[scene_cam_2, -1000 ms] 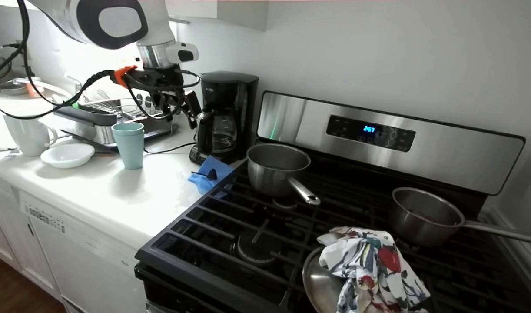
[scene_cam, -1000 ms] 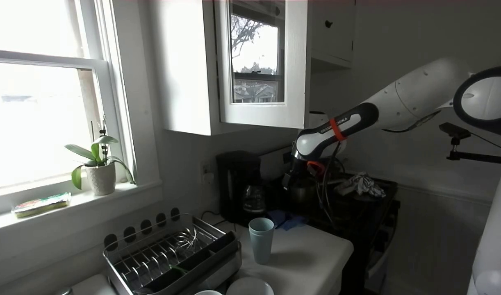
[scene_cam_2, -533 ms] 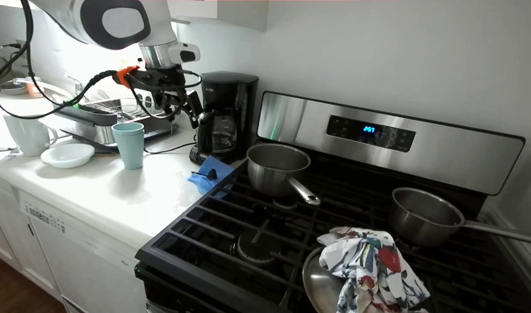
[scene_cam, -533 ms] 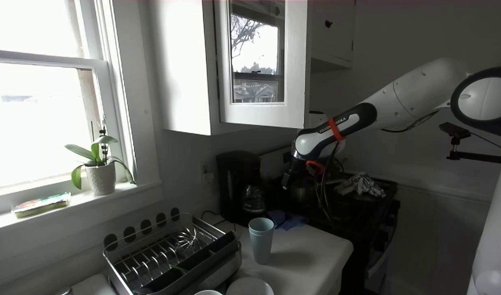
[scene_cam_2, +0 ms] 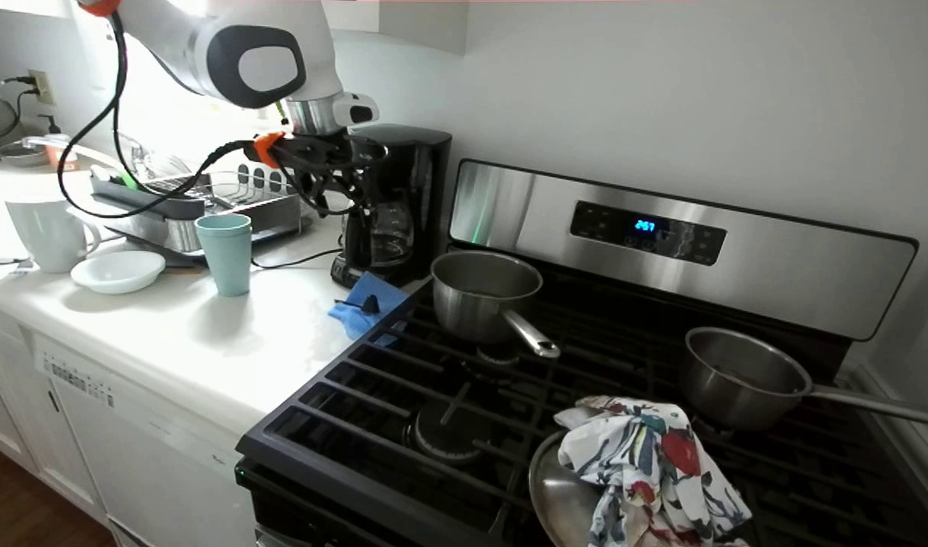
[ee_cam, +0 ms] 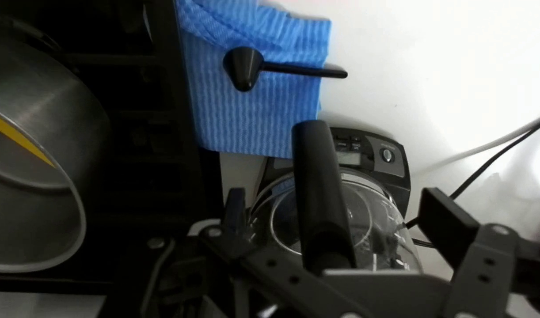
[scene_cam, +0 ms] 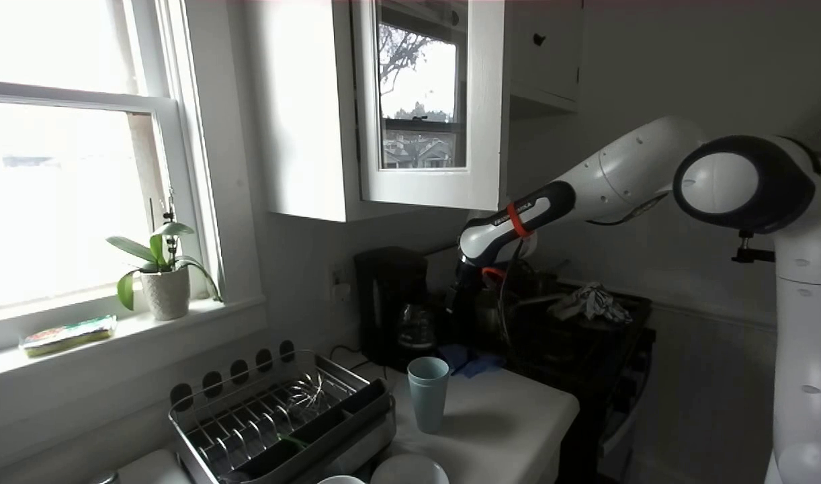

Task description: Take the coffee pot off of the coffee maker

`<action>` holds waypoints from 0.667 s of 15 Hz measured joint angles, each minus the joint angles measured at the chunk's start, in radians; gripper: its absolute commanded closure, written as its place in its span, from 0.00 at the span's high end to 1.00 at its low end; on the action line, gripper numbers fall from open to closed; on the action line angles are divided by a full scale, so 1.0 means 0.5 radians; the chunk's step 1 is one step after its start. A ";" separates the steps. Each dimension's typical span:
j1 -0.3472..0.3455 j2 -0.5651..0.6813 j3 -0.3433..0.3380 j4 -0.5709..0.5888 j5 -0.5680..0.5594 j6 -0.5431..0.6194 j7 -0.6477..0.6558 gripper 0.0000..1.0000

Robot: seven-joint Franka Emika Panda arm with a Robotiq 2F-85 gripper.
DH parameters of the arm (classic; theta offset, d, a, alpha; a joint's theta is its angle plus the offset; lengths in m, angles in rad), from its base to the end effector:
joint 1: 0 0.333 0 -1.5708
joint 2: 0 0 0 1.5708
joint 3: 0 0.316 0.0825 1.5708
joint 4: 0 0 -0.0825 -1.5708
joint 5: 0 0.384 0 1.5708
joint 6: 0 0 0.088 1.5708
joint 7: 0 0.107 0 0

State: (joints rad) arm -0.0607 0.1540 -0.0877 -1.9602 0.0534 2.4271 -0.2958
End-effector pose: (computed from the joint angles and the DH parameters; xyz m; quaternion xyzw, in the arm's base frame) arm 0.6115 -0.0892 0.4303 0.9860 0.0571 0.1554 0.0209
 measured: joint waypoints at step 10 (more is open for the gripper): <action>-0.152 0.398 0.160 0.477 0.199 -0.108 -0.371 0.37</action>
State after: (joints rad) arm -0.1365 0.3531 -0.0077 -1.7219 0.1528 2.3733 -0.4815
